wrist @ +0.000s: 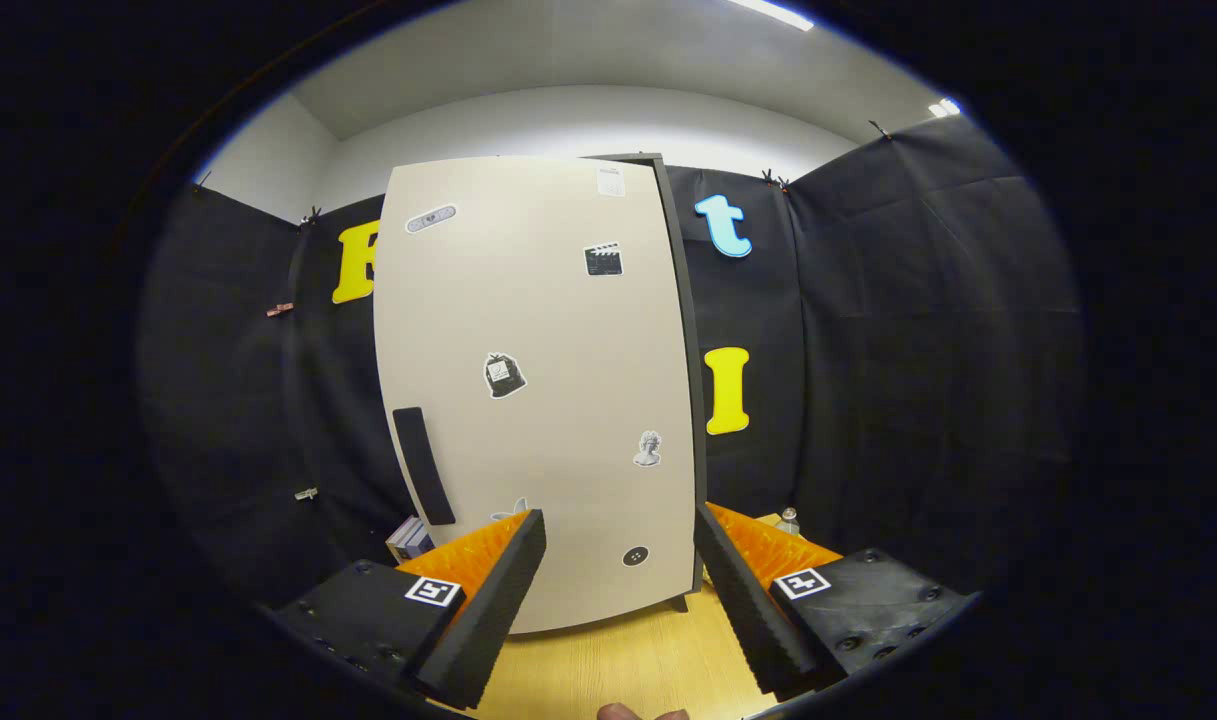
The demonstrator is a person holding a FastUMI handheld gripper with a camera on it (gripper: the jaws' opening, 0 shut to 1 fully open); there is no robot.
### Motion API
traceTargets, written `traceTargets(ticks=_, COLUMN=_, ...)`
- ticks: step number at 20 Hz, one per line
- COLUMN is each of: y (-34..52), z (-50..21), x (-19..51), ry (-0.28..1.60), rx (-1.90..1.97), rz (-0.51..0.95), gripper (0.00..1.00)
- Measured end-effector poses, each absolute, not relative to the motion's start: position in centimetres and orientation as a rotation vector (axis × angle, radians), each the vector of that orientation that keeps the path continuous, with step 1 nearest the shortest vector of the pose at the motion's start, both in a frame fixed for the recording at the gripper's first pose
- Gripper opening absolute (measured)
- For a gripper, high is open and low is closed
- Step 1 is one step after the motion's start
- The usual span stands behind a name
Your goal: Open the shoe cabinet door, grab the shoes and put them into the shoe cabinet, then close the shoe cabinet door.
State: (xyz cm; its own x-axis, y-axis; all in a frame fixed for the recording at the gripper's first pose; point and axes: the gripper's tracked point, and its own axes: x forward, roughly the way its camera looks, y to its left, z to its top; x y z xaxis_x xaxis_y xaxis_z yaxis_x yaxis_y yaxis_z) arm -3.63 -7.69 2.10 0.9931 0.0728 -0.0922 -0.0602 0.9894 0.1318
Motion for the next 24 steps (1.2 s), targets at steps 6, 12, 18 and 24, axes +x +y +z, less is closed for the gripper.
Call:
traceTargets(ticks=6, y=-7.44, z=1.98, x=-3.4, ry=0.094, rx=0.091, rz=0.075, gripper=0.98)
traceTargets(ticks=12, y=-7.34, z=2.01, x=-3.4, ry=0.091, rx=0.086, rz=0.075, gripper=0.98)
traceTargets(ticks=18, y=-7.33, z=2.01, x=-3.32, ry=0.093, rx=0.086, rz=0.075, gripper=0.98)
traceTargets(ticks=24, y=-7.48, z=1.77, x=-3.13, ry=0.093, rx=0.074, rz=0.071, gripper=0.98)
